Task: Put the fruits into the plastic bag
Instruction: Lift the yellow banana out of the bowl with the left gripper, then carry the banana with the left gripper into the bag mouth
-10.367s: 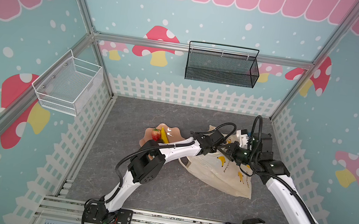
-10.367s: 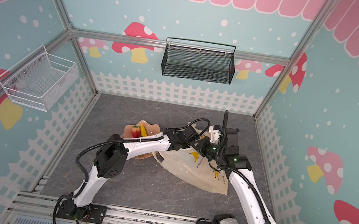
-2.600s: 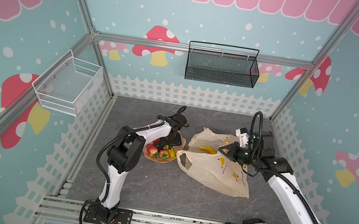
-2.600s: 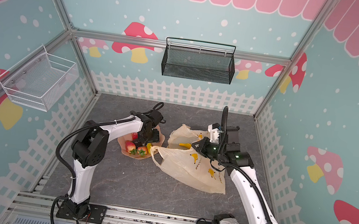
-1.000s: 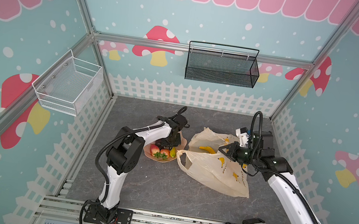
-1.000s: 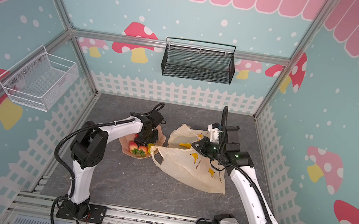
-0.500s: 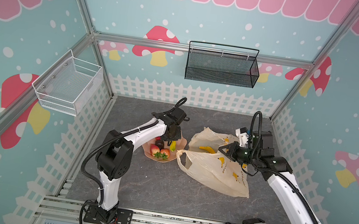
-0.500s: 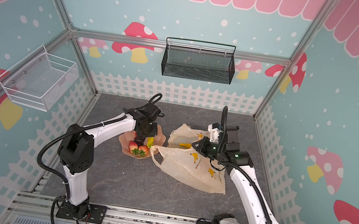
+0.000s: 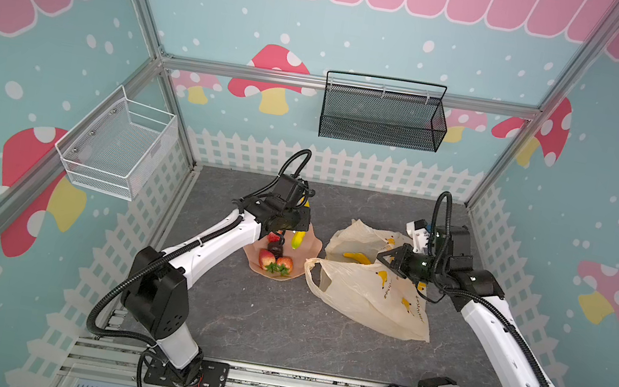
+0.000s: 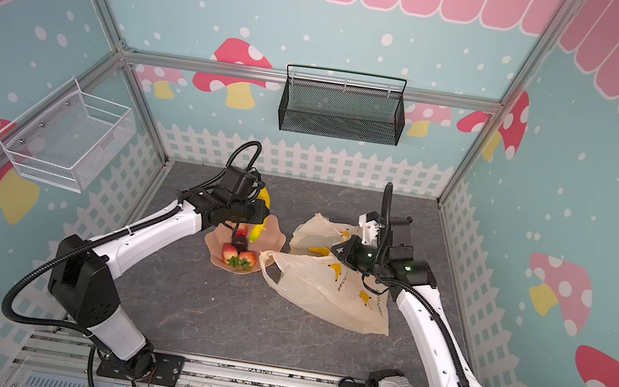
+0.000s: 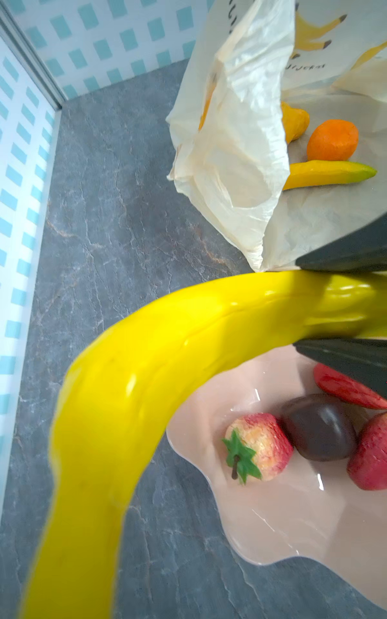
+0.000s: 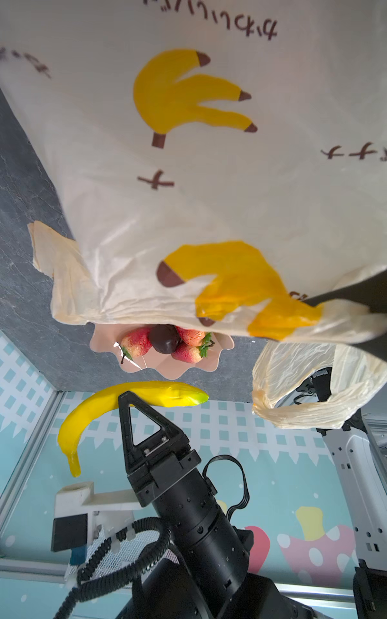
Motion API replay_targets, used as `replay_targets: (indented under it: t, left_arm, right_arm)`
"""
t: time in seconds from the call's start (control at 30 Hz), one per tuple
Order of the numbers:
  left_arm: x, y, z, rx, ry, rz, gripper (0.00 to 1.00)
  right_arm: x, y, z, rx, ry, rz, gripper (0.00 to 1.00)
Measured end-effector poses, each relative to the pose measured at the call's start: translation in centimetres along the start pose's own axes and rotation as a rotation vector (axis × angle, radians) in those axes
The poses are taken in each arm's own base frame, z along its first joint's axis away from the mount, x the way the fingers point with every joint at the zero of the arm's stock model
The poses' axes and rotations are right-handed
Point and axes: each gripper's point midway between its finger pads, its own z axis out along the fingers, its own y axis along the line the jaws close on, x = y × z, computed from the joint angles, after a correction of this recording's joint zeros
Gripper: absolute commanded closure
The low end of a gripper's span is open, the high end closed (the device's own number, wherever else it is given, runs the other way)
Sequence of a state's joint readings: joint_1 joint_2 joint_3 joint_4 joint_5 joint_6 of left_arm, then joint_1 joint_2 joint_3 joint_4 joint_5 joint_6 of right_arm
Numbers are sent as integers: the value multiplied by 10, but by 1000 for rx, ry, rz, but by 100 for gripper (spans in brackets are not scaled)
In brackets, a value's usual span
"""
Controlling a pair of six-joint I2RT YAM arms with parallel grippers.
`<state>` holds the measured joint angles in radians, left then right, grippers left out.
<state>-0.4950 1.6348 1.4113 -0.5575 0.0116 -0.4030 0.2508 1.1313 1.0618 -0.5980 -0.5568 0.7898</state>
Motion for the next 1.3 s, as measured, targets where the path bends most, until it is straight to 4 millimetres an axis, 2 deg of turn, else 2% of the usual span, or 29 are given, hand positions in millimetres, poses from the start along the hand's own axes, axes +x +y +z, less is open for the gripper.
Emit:
replay_targets:
  t: [0.23,0.4,0.57,0.73,0.87,1.17,1.3]
  left_arm:
    - [7,-24,-10,154,7,121,91]
    - [16,-57,-26,293,10,244,94]
    - [35,-89,-34,410,39,360,94]
    - [47,-102,-31,442,69,425,96]
    - [65,-115,-26,460,120,483,97]
    - [90,-129,-31,504,181,548,100]
    - [108,-137,-30,527,225,580,100]
  right_arm:
    - [0,0,0,0,0,0,100]
    - [0,0,0,0,0,0,100]
    - [0,0,0,0,0,-1,100]
    - [-3,2,0,-2,-2,-6,100]
    - [-4,3,0,1,1,-10,100]
    - [-5,4,0,2,2,-11,100]
    - [-5,4,0,2,3,-10,100]
